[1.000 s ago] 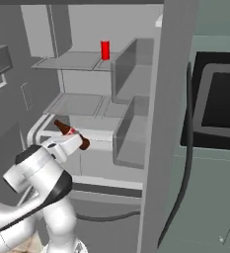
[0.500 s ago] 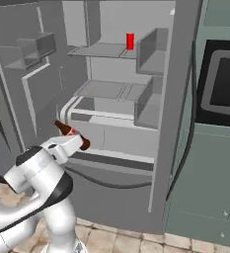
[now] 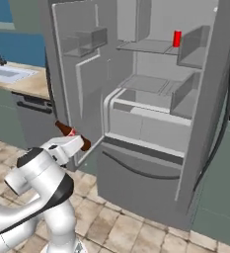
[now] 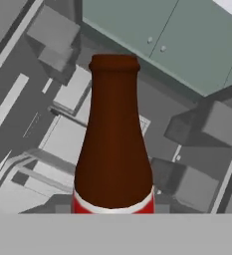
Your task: Open the fridge, grab two sodas, and place both sodas inside the bowl with ice on the dining counter.
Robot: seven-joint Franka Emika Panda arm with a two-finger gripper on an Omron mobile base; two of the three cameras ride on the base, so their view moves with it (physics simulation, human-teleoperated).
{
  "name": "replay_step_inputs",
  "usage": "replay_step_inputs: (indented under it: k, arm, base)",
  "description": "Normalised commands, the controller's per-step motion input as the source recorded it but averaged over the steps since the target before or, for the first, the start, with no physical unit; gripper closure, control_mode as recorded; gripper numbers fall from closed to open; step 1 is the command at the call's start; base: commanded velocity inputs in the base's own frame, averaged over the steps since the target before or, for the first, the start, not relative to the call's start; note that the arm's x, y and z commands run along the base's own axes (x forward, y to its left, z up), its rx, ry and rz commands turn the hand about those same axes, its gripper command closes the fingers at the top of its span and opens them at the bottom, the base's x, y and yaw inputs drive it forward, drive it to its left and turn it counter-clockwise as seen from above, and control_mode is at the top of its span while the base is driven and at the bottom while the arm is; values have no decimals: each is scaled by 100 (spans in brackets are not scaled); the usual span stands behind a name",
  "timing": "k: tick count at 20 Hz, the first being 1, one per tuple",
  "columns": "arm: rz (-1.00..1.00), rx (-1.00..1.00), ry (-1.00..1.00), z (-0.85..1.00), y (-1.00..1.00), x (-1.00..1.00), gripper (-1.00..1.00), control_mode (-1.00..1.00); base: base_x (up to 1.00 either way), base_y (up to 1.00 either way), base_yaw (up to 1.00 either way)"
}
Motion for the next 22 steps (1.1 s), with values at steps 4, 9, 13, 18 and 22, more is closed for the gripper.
replay_step_inputs:
  k: [4, 9, 13, 18, 22]
  arm:
    - [0, 0, 0, 0, 0, 0, 100, 100]
    - [0, 0, 0, 0, 0, 0, 100, 100]
    - [0, 0, 0, 0, 0, 0, 100, 100]
    - [0, 0, 0, 0, 0, 0, 100, 100]
    - [0, 0, 0, 0, 0, 0, 100, 100]
  base:
    - [-48, 1, 44]
    - [-45, 2, 46]
    - [-46, 1, 46]
    - [-48, 0, 46]
    - [-49, 1, 45]
